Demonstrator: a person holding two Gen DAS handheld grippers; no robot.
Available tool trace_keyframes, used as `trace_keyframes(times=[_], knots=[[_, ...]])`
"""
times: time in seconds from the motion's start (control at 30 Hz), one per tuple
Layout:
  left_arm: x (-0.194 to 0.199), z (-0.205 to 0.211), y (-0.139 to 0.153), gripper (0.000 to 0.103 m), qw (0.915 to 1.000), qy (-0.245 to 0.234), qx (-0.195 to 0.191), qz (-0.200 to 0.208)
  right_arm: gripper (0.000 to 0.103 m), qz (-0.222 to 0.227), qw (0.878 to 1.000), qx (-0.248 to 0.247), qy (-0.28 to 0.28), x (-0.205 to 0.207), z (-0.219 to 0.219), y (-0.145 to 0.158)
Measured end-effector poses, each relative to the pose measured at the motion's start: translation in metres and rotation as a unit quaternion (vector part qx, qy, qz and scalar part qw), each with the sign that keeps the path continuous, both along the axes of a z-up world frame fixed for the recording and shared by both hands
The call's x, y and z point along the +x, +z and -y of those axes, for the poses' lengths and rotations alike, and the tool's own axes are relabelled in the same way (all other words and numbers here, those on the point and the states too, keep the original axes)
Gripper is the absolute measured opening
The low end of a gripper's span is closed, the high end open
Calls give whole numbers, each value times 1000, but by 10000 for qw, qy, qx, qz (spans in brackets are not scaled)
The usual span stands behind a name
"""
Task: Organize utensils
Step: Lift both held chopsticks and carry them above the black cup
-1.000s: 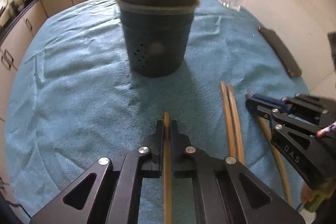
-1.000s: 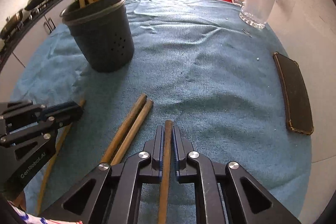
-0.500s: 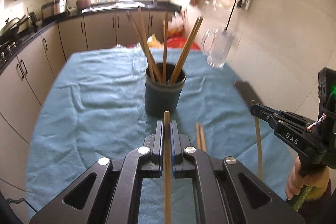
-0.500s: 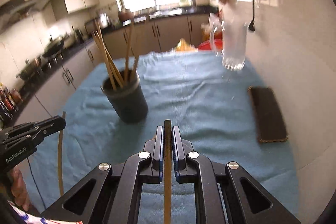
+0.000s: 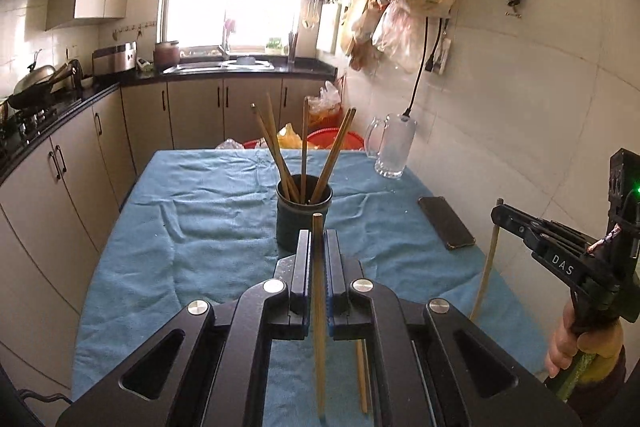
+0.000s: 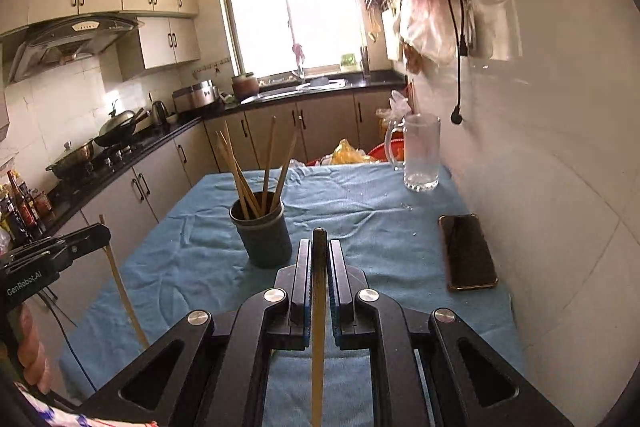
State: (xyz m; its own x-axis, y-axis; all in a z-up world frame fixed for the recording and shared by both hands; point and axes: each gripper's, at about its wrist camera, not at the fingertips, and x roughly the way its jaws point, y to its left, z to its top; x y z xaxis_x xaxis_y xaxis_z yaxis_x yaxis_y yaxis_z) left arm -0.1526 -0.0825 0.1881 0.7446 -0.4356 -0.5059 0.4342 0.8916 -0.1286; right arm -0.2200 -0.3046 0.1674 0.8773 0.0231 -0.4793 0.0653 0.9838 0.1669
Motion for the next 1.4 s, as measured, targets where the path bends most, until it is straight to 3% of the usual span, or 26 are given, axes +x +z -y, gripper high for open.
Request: trace_keyframes(times=[0.3,0.53,0.8,1.17,1.4], knots=[[-15,-11,23,5,9992,48,-169,350,7,163,9998,-90,45,-5,-3,15],[-3,-13,36,5,9989,84,-255,397,7,342,9993,-137,103,4,-6,30],[21,-5,61,5,9981,145,-100,583,7,466,9988,-143,105,29,-3,49],[95,1,107,5,9959,370,-544,625,7,753,9968,71,259,94,-4,93],[153,18,115,5,9947,527,-637,607,7,953,9943,370,292,150,-11,114]])
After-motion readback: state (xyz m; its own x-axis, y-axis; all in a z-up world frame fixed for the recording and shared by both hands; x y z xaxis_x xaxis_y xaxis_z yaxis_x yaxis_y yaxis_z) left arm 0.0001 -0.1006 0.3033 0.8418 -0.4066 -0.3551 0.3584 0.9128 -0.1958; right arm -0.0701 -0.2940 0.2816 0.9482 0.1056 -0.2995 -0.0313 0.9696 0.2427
